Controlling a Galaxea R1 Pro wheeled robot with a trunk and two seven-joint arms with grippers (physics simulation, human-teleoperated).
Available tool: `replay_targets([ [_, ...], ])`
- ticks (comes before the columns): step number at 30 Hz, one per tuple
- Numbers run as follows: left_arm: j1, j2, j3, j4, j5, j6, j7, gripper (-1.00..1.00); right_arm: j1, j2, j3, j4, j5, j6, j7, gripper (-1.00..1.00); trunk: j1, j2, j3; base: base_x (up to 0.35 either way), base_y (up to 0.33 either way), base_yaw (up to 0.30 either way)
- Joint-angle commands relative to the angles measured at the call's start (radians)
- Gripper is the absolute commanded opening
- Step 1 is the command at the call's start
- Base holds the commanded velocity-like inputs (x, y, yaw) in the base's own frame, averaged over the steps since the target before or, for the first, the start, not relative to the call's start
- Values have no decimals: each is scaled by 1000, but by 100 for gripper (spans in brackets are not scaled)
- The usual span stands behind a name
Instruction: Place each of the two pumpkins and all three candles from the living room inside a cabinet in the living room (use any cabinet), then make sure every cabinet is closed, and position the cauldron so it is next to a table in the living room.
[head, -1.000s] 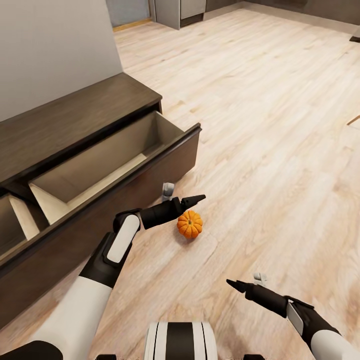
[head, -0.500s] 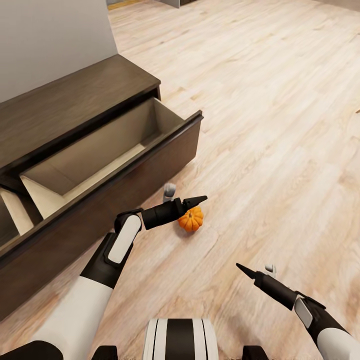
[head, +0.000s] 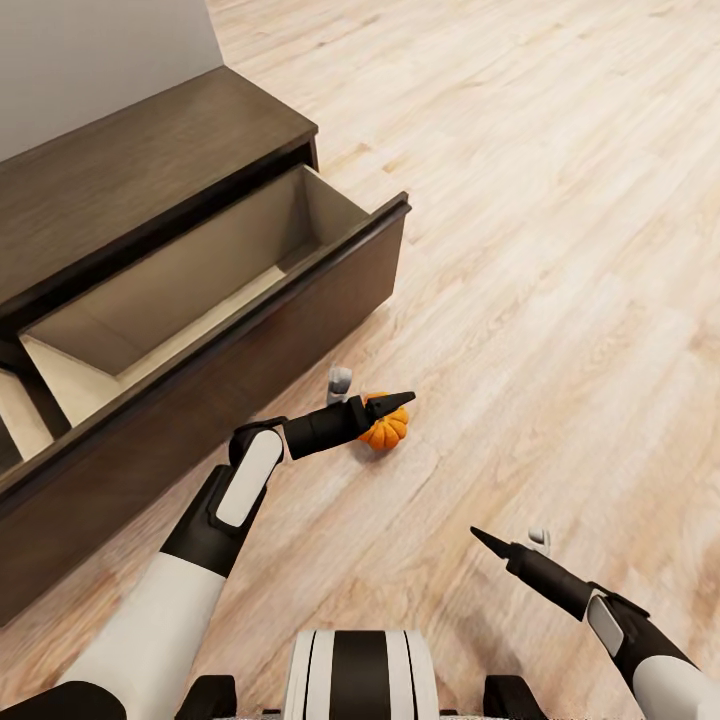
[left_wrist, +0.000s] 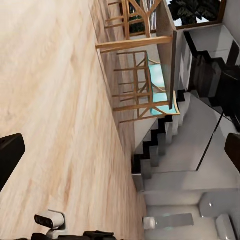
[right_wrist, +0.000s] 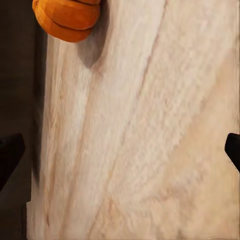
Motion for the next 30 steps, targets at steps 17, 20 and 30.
replay_targets([
  [17, 73, 62, 14, 2, -12, -26, 2, 100, -23, -12, -5, -39, -2, 1, -52, 100, 2, -1, -15, -33, -97, 1],
  [20, 90, 65, 22, 0, -12, -26, 2, 100, -23, -8, -5, -56, -1, 2, -69, 100, 2, -1, -15, -33, -310, 147],
  [30, 97, 66, 26, 3, -11, -26, 0, 100, -23, -8, -4, -75, 1, 1, -104, 100, 2, -1, -15, 62, -316, 274],
])
